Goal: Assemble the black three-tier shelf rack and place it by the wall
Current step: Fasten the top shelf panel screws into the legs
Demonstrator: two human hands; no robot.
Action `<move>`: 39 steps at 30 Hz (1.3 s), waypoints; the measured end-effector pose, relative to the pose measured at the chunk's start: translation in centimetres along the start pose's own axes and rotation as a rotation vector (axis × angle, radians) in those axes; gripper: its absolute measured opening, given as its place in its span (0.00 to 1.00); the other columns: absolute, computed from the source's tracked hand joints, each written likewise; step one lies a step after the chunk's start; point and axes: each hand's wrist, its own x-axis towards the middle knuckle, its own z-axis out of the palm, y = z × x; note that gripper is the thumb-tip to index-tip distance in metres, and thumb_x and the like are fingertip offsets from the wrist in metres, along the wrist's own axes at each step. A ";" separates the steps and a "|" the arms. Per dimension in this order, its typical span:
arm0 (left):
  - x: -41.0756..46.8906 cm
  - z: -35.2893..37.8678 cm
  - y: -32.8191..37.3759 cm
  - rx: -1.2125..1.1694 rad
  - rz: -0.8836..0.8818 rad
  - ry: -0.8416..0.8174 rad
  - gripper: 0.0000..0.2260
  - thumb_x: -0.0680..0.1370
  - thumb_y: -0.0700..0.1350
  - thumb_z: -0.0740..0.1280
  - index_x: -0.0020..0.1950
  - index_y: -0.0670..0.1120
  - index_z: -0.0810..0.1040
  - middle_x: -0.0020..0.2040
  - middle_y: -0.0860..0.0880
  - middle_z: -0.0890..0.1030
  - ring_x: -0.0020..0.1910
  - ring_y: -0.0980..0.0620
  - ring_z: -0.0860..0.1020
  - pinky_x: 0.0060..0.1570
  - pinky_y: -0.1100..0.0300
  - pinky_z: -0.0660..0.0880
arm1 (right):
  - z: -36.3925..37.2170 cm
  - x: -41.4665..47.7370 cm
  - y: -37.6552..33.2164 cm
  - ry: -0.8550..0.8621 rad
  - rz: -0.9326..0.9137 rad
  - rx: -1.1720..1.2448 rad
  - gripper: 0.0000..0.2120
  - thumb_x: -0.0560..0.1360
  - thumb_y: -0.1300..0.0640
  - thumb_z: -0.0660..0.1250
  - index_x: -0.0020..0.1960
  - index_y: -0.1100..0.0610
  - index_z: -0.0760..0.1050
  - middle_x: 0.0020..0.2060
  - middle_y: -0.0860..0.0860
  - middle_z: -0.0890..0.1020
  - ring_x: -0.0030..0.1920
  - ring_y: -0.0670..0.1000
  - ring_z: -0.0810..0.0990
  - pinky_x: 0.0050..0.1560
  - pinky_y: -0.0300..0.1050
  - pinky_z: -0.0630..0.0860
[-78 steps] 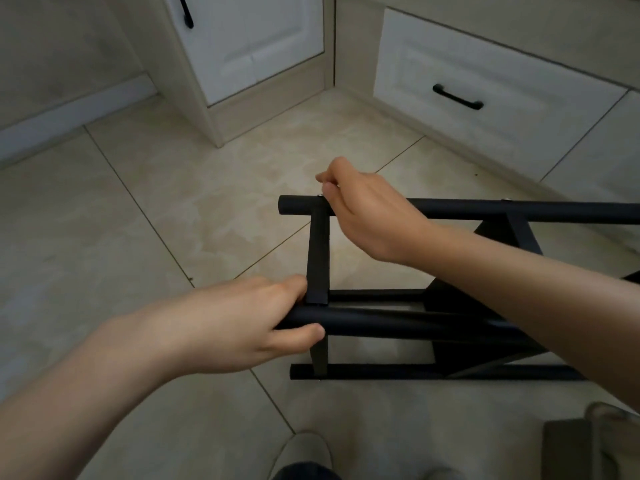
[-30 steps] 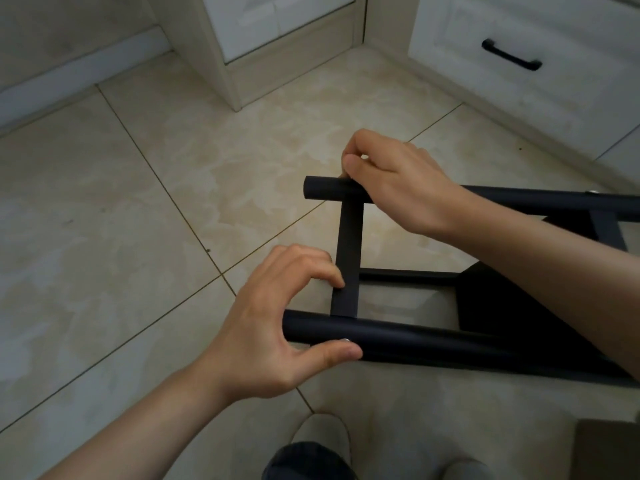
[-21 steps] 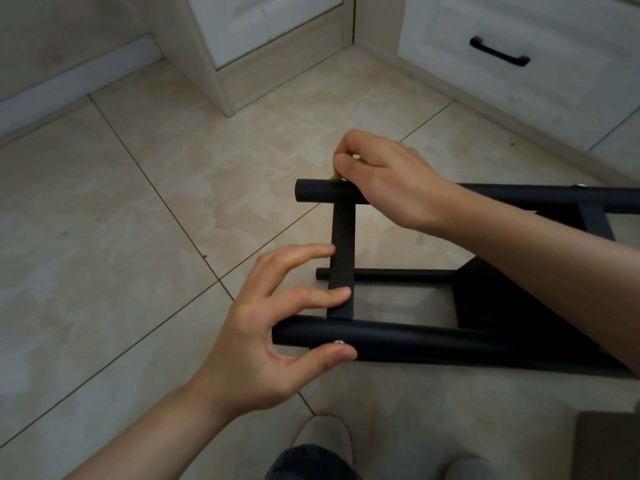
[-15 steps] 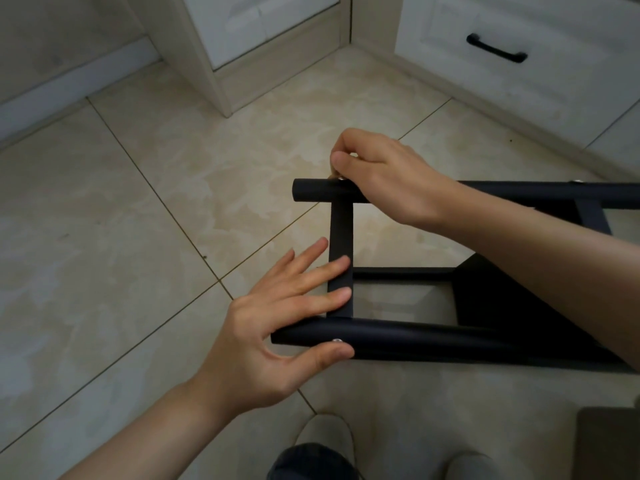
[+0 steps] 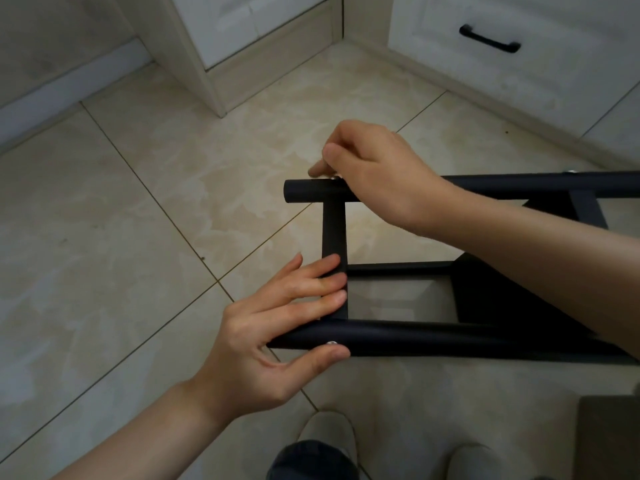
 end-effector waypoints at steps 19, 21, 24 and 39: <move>-1.7 0.4 0.5 0.047 -0.004 0.027 0.19 0.77 0.51 0.73 0.59 0.37 0.80 0.63 0.48 0.81 0.68 0.44 0.77 0.70 0.45 0.71 | 0.9 -7.9 3.6 -0.439 0.273 0.233 0.07 0.77 0.55 0.70 0.40 0.50 0.81 0.35 0.44 0.86 0.34 0.41 0.82 0.36 0.33 0.75; -2.1 0.5 0.7 0.051 -0.005 0.027 0.19 0.77 0.51 0.73 0.59 0.38 0.81 0.63 0.48 0.81 0.68 0.44 0.78 0.70 0.45 0.72 | 0.9 -8.1 3.6 -0.522 0.351 0.293 0.06 0.77 0.57 0.70 0.41 0.51 0.81 0.36 0.45 0.86 0.34 0.41 0.82 0.35 0.32 0.76; -2.7 0.6 1.1 0.043 -0.006 0.030 0.18 0.77 0.52 0.73 0.62 0.42 0.82 0.64 0.49 0.81 0.68 0.43 0.78 0.69 0.43 0.73 | 0.9 -8.3 3.7 -0.617 0.472 0.385 0.04 0.76 0.57 0.71 0.43 0.54 0.82 0.39 0.48 0.87 0.36 0.41 0.82 0.39 0.34 0.77; -3.4 0.9 1.8 0.037 -0.020 0.045 0.18 0.78 0.51 0.72 0.59 0.39 0.80 0.63 0.46 0.80 0.69 0.41 0.77 0.67 0.47 0.75 | 2.4 -8.2 3.0 -0.740 0.585 0.494 0.08 0.73 0.59 0.73 0.36 0.50 0.81 0.33 0.47 0.84 0.36 0.43 0.82 0.47 0.42 0.76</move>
